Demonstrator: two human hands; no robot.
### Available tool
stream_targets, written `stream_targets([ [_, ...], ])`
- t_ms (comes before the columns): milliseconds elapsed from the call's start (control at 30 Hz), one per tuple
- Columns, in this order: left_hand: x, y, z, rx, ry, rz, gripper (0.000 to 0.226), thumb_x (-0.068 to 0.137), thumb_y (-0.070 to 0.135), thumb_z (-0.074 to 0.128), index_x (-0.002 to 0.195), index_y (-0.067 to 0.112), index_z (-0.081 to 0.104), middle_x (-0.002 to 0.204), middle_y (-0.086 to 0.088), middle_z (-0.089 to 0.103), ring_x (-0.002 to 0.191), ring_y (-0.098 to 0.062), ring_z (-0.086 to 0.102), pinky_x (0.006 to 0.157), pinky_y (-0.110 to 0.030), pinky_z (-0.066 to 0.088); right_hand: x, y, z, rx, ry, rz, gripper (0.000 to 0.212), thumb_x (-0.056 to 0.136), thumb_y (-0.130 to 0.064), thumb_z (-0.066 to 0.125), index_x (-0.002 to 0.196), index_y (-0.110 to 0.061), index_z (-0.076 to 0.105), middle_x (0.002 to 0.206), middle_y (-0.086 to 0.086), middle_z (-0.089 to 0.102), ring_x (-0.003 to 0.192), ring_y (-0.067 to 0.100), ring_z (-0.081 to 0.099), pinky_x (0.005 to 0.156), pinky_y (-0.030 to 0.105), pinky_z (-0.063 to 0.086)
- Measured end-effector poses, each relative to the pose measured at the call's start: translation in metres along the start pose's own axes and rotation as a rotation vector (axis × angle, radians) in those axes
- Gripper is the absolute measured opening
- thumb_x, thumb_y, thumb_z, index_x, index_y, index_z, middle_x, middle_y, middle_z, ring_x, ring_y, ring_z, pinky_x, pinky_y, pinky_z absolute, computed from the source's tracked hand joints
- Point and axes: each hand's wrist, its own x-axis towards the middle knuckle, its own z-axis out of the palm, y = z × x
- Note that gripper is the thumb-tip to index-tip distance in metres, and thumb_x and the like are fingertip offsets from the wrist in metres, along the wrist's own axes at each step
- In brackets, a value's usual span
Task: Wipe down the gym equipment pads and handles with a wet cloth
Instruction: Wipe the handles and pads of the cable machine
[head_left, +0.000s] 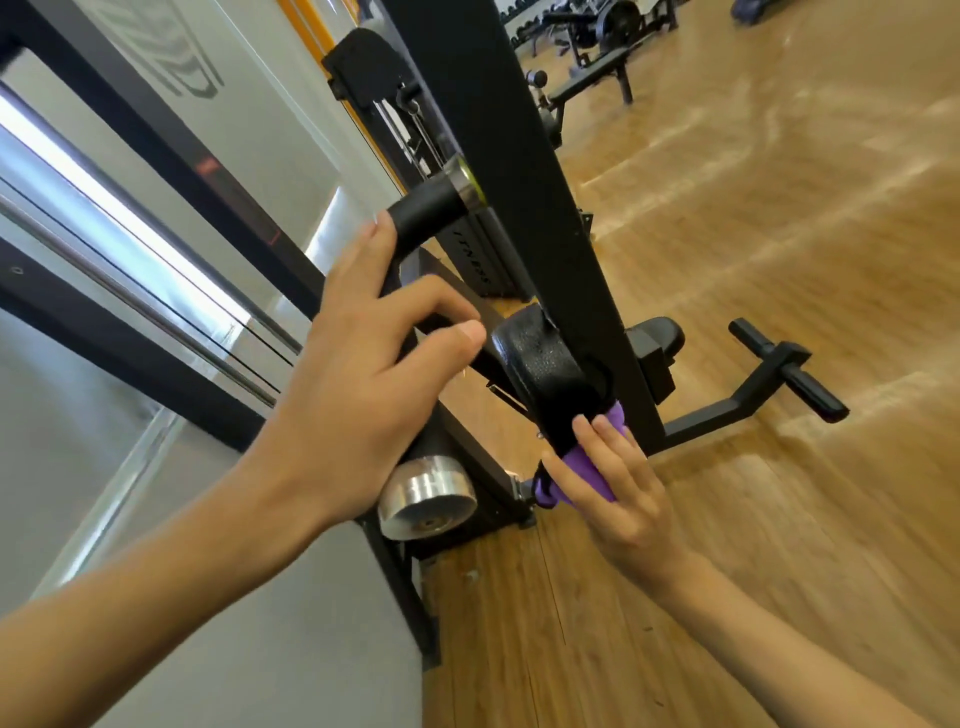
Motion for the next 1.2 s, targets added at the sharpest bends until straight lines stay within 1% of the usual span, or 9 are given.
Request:
stream_targets([
  [100,0.001,0.001,0.000,-0.001,-0.038,-0.012,0.040,0.083,0.067,0.040,0.101,0.044,0.067,0.171,0.019,0.013,0.158,-0.002,-0.002,0.124,-0.033,0.009,0.096,-0.018,-0.009,0.091,0.015,0.048,0.028,0.103,-0.011,0.061,0.130,-0.004,0.065,0.132,0.017,0.066,0.132,0.031,0.057,0.114,0.043,0.045],
  [200,0.002,0.000,-0.001,-0.027,-0.051,-0.001,0.042,0.085,0.067,0.038,0.108,0.045,0.066,0.174,0.015,0.003,0.155,0.006,-0.013,0.121,-0.024,-0.002,0.149,-0.023,-0.006,0.050,-0.131,0.158,0.030,0.097,-0.010,0.068,0.126,-0.003,0.067,0.125,0.015,0.069,0.125,0.029,0.062,0.102,0.042,0.055],
  [367,0.007,-0.019,-0.003,-0.011,-0.040,0.011,0.050,0.089,0.066,0.040,0.119,0.037,0.067,0.175,0.006,0.001,0.156,0.000,-0.017,0.125,-0.035,0.001,0.102,-0.034,-0.019,-0.036,-0.329,0.137,0.037,0.109,-0.020,0.044,0.142,-0.009,0.058,0.149,0.017,0.053,0.146,0.033,0.042,0.118,0.052,0.038],
  [533,0.017,-0.027,-0.003,-0.047,0.008,0.014,0.049,0.092,0.057,0.044,0.124,0.031,0.069,0.175,0.001,0.005,0.158,-0.004,-0.014,0.129,-0.039,-0.001,0.168,-0.038,0.029,-0.204,-0.439,0.202,0.040,0.096,-0.022,0.069,0.133,-0.012,0.063,0.151,0.017,0.051,0.147,0.029,0.039,0.128,0.040,0.011],
  [767,0.017,-0.028,-0.001,-0.091,0.035,0.016,0.050,0.094,0.056,0.043,0.122,0.026,0.072,0.175,0.000,0.007,0.159,-0.007,-0.012,0.129,-0.034,-0.003,0.143,-0.036,0.023,-0.263,-0.579,0.141,0.052,0.101,-0.028,0.063,0.148,-0.013,0.048,0.159,0.015,0.040,0.153,0.028,0.026,0.129,0.041,0.010],
  [867,0.015,-0.022,0.000,-0.084,0.032,0.006,0.054,0.092,0.056,0.041,0.125,0.026,0.071,0.175,-0.002,0.005,0.159,-0.007,-0.014,0.130,-0.036,-0.004,0.173,-0.035,0.015,-0.342,-0.769,0.198,0.042,0.107,-0.025,0.047,0.146,-0.010,0.047,0.156,0.011,0.042,0.151,0.025,0.028,0.127,0.038,0.014],
  [933,0.014,-0.018,0.001,-0.071,0.019,0.000,0.057,0.089,0.059,0.040,0.124,0.026,0.070,0.175,-0.001,0.002,0.158,-0.006,-0.017,0.128,-0.032,-0.007,0.200,-0.037,0.001,-0.183,-0.911,0.201,0.038,0.107,-0.011,0.045,0.144,-0.003,0.047,0.151,0.012,0.046,0.145,0.027,0.036,0.121,0.033,0.024],
  [1033,0.012,-0.016,-0.001,-0.084,0.006,-0.005,0.050,0.091,0.057,0.043,0.121,0.027,0.071,0.175,0.002,0.001,0.157,-0.003,-0.018,0.125,-0.025,-0.009,0.186,-0.038,-0.002,-0.187,-0.736,0.190,0.036,0.104,-0.017,0.055,0.138,-0.006,0.055,0.147,0.010,0.053,0.144,0.026,0.040,0.121,0.032,0.024],
  [1200,0.000,-0.010,-0.005,-0.133,0.006,0.017,0.049,0.091,0.058,0.041,0.116,0.029,0.071,0.175,0.007,0.002,0.156,0.002,-0.017,0.122,-0.017,-0.010,0.128,-0.036,-0.017,-0.185,-0.522,0.116,0.043,0.095,-0.022,0.072,0.135,-0.010,0.064,0.148,0.015,0.055,0.146,0.031,0.042,0.123,0.049,0.030],
])
